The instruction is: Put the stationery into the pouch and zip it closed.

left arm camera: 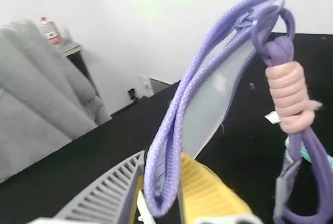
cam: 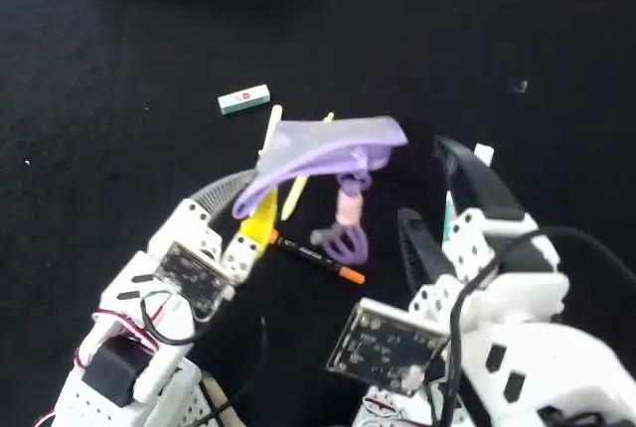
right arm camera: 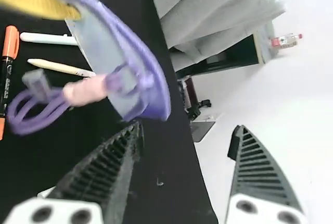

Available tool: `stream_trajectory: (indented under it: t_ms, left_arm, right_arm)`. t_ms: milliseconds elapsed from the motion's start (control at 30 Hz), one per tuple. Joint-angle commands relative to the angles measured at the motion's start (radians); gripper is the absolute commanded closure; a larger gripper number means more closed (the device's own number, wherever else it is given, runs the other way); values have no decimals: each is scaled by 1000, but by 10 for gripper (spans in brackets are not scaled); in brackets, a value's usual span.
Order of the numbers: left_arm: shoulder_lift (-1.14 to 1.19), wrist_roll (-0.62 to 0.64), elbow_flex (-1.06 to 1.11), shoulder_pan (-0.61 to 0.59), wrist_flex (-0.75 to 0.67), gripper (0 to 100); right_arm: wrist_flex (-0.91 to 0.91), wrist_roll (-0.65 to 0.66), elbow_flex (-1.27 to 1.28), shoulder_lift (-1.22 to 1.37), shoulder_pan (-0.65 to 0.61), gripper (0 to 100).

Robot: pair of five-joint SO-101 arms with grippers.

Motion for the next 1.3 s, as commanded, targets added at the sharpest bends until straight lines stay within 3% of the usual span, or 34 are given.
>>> stream_trajectory:
  t_ms: [0, 167, 433, 667, 900, 1100, 1267]
  left_arm:
    - [-12, 40, -99, -48, -29, 957]
    - [-12, 57, -140, -59, -23, 957]
    - [-12, 57, -309, -50, 184, 957]
    - [-14, 58, -335, -50, 216, 957]
    - [-14, 123, -380, -47, 219, 957]
    - [-12, 121, -423, 48, 232, 957]
    - [-12, 120, -427, 140, 272, 957]
  right_arm:
    - [21, -9, 119, -56, -5, 726]
    - [-138, -14, 338, -130, -12, 726]
    - [-391, -69, 466, -196, -15, 727]
    - [-440, -219, 460, -220, -43, 729]
    - [-480, -281, 464, -245, -144, 729]
    - [-482, -284, 463, -268, -256, 730]
    - [-482, -284, 461, -361, -270, 730]
